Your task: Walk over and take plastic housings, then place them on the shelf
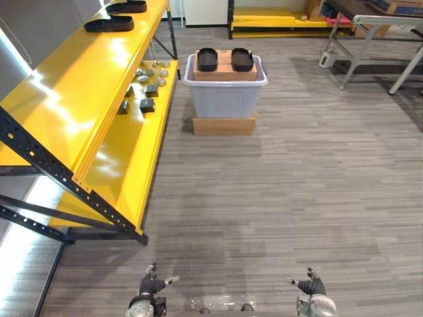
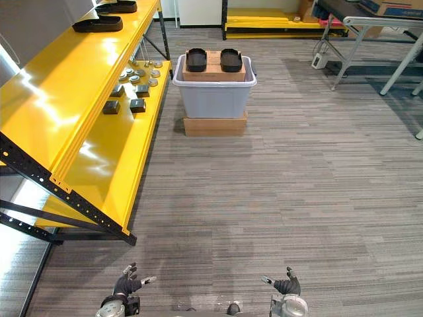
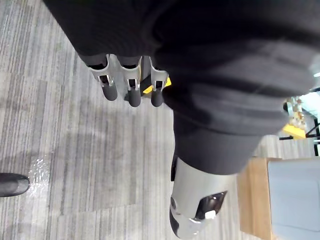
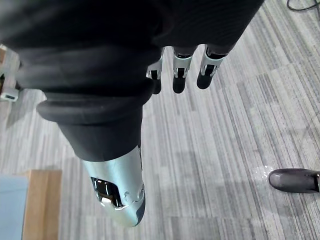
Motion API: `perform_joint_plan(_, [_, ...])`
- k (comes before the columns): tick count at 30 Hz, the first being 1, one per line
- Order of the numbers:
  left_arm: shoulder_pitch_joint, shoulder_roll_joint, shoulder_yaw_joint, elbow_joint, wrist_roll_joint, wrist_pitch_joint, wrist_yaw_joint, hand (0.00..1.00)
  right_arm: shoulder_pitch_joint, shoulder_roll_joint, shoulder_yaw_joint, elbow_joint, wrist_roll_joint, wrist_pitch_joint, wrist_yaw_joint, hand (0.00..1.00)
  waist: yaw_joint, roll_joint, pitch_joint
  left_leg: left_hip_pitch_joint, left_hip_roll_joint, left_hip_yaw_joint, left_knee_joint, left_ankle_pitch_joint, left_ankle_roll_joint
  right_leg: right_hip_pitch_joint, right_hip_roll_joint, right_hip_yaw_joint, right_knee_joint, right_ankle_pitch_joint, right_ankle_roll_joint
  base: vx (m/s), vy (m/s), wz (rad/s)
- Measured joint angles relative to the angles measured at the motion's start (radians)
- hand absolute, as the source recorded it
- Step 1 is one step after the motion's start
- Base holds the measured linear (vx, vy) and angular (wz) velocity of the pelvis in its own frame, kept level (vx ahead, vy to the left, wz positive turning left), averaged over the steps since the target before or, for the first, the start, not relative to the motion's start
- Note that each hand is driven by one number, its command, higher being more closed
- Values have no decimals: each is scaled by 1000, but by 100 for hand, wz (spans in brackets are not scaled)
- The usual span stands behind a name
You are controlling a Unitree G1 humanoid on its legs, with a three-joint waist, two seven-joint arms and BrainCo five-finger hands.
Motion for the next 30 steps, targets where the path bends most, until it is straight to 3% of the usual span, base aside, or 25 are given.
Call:
perform_joint_plan(23, [15, -3, 47, -114, -23, 0, 8, 0, -45, -24, -64, -60, 61, 2, -2, 0, -1, 8, 43, -35, -2, 10, -3, 6, 16, -47, 0, 19, 8, 4, 4, 3, 5, -2])
perform_joint_plan(28, [17, -5, 52, -160, -38, 0, 27, 0, -81, -26, -67, -73, 81, 2, -4, 0, 1, 18, 65, -80, 8, 34, 116, -76, 31, -50, 7, 41, 18, -4, 14, 54, 34, -16])
perform_joint_plan(30, [16, -12, 60, -198, -40, -1, 29, 0, -88, -26, -69, -73, 93, 2, -5, 0, 3, 29, 70, -117, 16, 43, 199, -130, 42, -87, 11, 52, 97, -50, 27, 46, 82, -17])
